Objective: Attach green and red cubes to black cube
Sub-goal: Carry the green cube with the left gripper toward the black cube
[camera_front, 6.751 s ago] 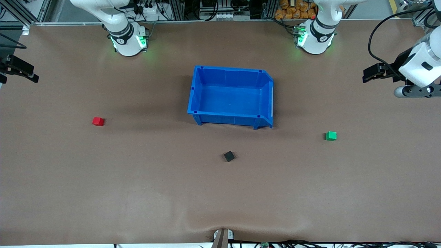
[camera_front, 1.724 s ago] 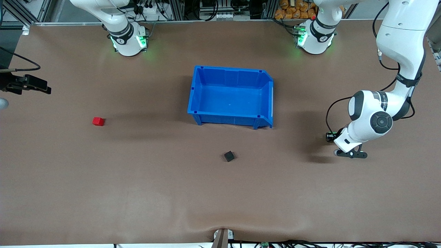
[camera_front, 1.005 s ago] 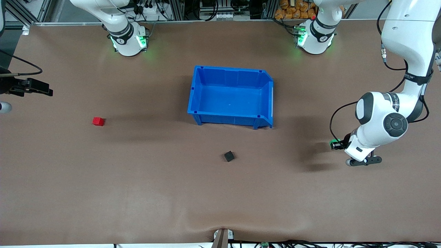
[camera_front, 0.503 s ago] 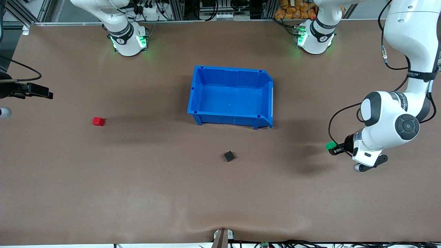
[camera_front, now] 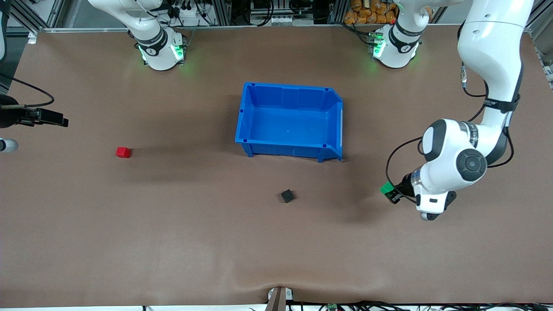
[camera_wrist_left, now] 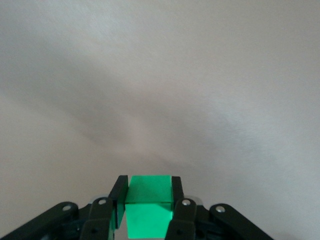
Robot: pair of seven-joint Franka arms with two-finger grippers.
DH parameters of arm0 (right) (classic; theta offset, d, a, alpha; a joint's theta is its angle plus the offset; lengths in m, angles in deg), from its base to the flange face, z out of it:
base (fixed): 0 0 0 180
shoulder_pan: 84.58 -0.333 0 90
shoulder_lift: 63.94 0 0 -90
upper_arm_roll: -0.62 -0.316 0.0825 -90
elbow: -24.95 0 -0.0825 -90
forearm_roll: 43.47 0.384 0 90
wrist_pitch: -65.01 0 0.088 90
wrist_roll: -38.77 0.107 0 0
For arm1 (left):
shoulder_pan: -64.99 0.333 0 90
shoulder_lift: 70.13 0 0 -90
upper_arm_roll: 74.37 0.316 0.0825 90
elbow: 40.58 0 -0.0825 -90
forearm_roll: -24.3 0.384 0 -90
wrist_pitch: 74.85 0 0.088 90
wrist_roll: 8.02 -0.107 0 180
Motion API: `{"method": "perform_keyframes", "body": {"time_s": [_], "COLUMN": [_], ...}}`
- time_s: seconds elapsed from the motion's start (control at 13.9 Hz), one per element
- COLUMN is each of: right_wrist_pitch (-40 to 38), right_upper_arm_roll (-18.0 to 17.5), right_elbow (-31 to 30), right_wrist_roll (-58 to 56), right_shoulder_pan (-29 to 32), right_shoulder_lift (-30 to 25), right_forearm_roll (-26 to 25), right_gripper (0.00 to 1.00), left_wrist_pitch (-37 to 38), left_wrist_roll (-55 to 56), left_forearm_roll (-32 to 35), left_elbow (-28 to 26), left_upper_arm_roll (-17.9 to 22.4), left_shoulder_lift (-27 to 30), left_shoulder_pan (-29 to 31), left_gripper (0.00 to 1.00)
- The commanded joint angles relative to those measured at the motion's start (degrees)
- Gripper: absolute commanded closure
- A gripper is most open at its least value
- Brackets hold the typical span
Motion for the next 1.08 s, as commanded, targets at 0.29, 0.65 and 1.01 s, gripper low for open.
{"method": "perform_keyframes", "body": {"time_s": [0.29,0.65,1.01], "right_wrist_pitch": [0.82,1.70,3.54], "right_upper_arm_roll": [-0.35,-0.26,-0.26], "right_elbow": [-0.12,-0.91,-1.88], "right_wrist_roll": [-0.42,-0.33,-0.33], "right_shoulder_pan": [1.00,1.00,0.91], "right_shoulder_lift": [0.87,1.39,2.18], "right_forearm_roll": [0.60,0.16,0.16], "right_gripper": [0.00,0.00,0.00], "left_wrist_pitch": [2.66,2.66,2.05], "left_wrist_roll": [16.41,30.04,34.08], "left_forearm_roll": [-5.99,-6.08,-6.08], "left_elbow": [10.22,14.97,17.00], "left_upper_arm_roll": [0.32,0.32,0.41], "left_shoulder_lift": [-6.75,-10.80,-13.26], "left_shoulder_pan": [-6.11,-9.98,-11.82], "left_gripper": [1.00,1.00,1.00]}}
